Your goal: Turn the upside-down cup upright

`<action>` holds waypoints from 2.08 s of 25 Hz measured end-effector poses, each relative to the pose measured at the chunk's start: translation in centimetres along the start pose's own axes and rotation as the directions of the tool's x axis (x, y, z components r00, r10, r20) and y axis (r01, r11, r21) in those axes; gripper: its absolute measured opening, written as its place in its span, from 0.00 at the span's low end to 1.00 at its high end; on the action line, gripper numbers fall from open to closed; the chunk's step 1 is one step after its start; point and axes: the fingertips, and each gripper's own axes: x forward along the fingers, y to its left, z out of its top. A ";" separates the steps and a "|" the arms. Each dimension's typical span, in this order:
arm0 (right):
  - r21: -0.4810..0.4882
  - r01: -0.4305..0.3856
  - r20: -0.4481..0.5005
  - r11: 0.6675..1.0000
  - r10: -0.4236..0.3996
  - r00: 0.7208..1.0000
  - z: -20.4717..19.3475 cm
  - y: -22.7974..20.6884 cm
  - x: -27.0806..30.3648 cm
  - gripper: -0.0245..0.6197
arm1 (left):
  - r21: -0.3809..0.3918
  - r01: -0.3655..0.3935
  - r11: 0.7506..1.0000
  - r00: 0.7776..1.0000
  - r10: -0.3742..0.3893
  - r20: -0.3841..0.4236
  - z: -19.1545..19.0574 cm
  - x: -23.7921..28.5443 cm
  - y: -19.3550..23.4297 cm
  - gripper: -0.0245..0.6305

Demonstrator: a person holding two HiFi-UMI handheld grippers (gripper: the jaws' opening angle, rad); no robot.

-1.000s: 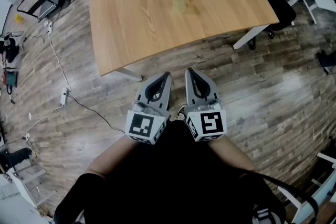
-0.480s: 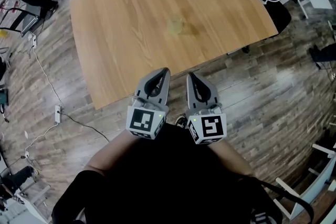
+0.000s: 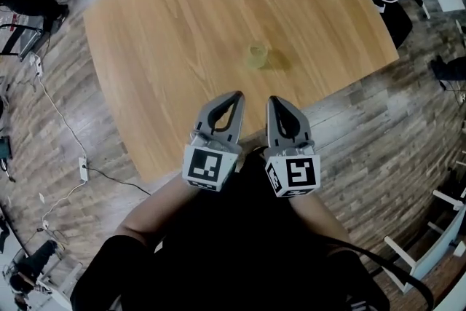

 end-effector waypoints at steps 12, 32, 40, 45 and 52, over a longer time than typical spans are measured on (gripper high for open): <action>-0.015 -0.123 -0.121 0.992 0.120 0.985 -8.3 -4.1 11.6 0.06 | -0.057 -0.072 0.996 0.996 0.068 -0.057 -9.3 9.4 6.1 0.05; -0.052 -0.233 -0.084 0.971 0.229 0.970 -14.0 -6.0 20.9 0.47 | -0.082 -0.142 0.986 0.988 0.135 -0.080 -18.2 13.1 10.0 0.05; -0.114 -0.265 -0.080 0.957 0.257 0.963 -12.4 -4.2 22.7 0.47 | -0.090 -0.127 0.988 0.989 0.120 -0.086 -18.0 12.7 9.7 0.05; -0.136 -0.250 -0.100 0.959 0.237 0.966 -12.7 -4.5 23.4 0.47 | -0.080 -0.116 0.990 0.990 0.109 -0.084 -18.1 12.8 9.5 0.05; -0.102 -0.207 -0.029 0.973 0.205 0.978 -11.7 -5.7 21.6 0.47 | -0.124 -0.013 0.992 0.997 0.004 -0.071 -18.2 12.6 8.1 0.05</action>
